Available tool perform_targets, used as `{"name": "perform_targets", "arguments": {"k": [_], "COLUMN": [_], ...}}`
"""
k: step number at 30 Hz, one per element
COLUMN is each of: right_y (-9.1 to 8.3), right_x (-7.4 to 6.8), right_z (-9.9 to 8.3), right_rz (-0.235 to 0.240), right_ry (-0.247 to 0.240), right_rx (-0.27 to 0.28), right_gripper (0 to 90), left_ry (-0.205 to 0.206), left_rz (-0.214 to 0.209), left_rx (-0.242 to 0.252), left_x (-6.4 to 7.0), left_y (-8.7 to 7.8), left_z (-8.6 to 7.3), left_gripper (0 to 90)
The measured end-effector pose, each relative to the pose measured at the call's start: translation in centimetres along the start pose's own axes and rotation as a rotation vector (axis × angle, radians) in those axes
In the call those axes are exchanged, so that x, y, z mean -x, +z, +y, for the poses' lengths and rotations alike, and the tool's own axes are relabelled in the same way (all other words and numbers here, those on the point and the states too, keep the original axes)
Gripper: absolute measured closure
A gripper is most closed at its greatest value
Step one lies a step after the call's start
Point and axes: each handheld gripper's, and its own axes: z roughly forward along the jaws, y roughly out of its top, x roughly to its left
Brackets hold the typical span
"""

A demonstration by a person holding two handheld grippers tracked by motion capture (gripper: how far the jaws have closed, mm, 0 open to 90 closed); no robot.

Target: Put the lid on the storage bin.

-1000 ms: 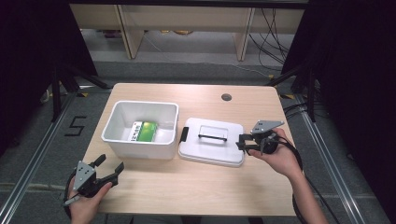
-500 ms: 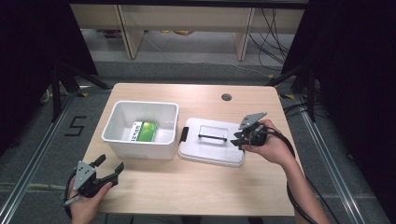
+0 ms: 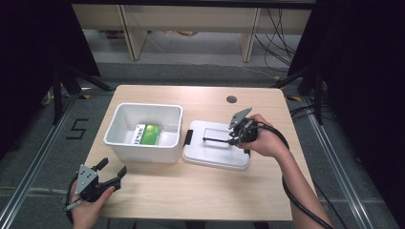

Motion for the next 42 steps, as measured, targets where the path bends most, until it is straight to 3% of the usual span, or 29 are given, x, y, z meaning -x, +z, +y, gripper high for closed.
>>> {"name": "perform_targets", "arguments": {"k": [16,17,21,25,27,29,30,32,34,35,39,40,42], "right_y": [3.0,3.1,3.3,3.5,3.6,3.8,3.8,4.0,4.0,4.0,4.1,4.4,4.6], "right_x": [0.0,0.0,0.1,0.2,0.2,0.3,0.2,0.3,0.3,0.4,0.3,0.6,0.4], "right_z": [1.4,1.3,1.2,1.1,1.0,1.0,0.9,0.9,0.9,0.9,1.0,1.1,1.1], "right_rz": [0.010,0.005,0.000,0.023,0.002,0.022,-0.001,0.003,0.026,0.025,0.019,0.027,0.034], "right_ry": [-0.065,-0.050,-0.065,-0.058,-0.078,-0.070,-0.078,-0.102,-0.077,-0.095,-0.083,-0.137,-0.103], "right_rx": [-0.098,-0.107,-0.112,-0.131,-0.125,-0.134,-0.127,-0.124,-0.132,-0.133,-0.139,-0.136,-0.154], "right_gripper": [64.2,64.4,65.2,66.5,67.4,67.6,67.9,67.9,68.0,68.4,70.9,75.3,78.0], "left_ry": [0.003,0.001,0.002,0.011,0.007,0.010,0.010,0.006,0.008,0.008,0.007,0.007,0.007], "left_rz": [-0.002,-0.002,-0.003,-0.003,-0.009,-0.004,-0.004,-0.003,-0.005,-0.005,-0.003,-0.002,-0.001], "left_rx": [0.001,0.002,0.000,-0.004,0.010,-0.003,-0.003,-0.003,-0.003,-0.003,-0.004,-0.005,-0.004], "left_x": [0.0,0.0,0.0,0.0,0.0,0.0,0.0,0.0,0.0,0.0,0.0,0.0,0.1], "left_y": [0.0,0.0,0.0,0.0,0.1,0.0,0.0,0.0,0.0,0.0,0.0,0.0,0.0], "left_z": [0.0,0.0,0.0,0.0,0.0,0.0,0.0,0.0,0.0,0.0,0.0,0.0,0.0], "left_gripper": [21.1,21.1,21.1,21.1,21.2,21.2,21.2,21.2,21.2,21.2,21.2,21.2,21.2]}}
